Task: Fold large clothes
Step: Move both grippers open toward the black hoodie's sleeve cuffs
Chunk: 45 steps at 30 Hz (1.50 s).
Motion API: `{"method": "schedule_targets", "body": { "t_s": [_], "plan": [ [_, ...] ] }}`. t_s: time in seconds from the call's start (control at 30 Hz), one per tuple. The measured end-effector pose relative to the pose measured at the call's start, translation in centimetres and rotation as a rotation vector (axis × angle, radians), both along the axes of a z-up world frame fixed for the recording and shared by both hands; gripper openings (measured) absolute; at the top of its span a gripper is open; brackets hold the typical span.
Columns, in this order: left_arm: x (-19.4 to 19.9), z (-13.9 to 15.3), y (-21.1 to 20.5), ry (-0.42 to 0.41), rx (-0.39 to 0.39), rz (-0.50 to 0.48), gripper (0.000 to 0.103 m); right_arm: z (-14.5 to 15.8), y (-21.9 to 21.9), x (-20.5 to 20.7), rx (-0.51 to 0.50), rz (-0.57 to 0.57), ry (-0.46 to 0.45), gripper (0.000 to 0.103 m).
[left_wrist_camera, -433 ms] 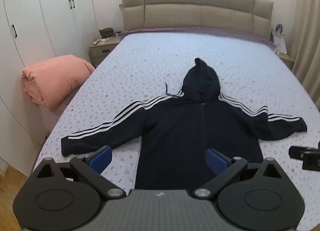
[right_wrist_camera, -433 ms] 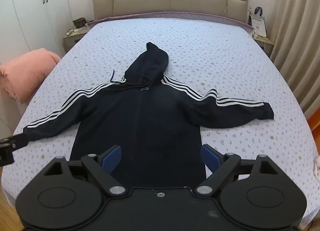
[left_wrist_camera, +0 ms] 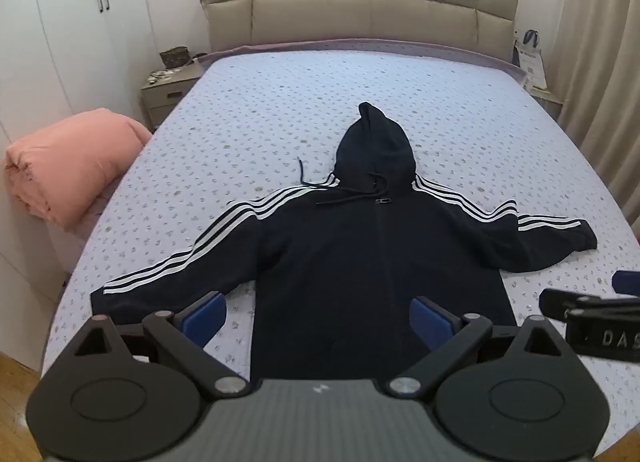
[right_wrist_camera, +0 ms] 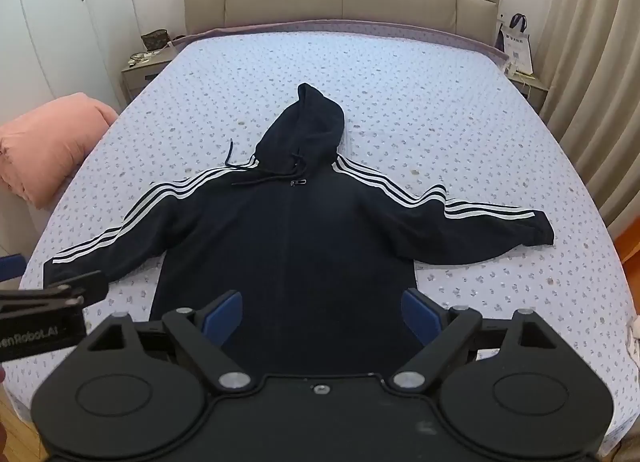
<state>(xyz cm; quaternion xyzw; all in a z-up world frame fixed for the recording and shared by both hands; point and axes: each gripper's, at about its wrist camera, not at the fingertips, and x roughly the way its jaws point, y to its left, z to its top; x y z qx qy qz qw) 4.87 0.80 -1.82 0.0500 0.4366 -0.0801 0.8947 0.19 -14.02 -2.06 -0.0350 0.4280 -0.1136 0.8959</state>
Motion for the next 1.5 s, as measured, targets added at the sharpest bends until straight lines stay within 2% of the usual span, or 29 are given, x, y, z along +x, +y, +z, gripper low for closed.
{"method": "schedule_targets", "body": {
  "t_s": [0.3, 0.57, 0.87, 1.17, 1.5],
  "plan": [
    [5.2, -1.0, 1.0, 0.060, -0.093, -0.015, 0.099, 0.0, 0.5, 2.3, -0.009, -0.033, -0.002, 0.102],
    [8.3, -1.2, -0.1, 0.052, -0.072, -0.065, 0.099, -0.3, 1.3, 4.6, -0.009, -0.061, 0.003, 0.102],
    [11.5, -2.8, 0.5, 0.097, -0.091, -0.094, 0.099, -1.0, 1.9, 6.1, -0.008, -0.097, 0.034, 0.102],
    [12.5, -4.4, 0.0, 0.144, -0.093, -0.132, 0.098, -1.6, 1.9, 6.0, -0.003, -0.140, 0.061, 0.102],
    [11.2, -4.4, -1.9, 0.156, -0.081, -0.134, 0.098, -1.4, 0.8, 5.7, 0.010, -0.130, 0.072, 0.102]
  ]
}}
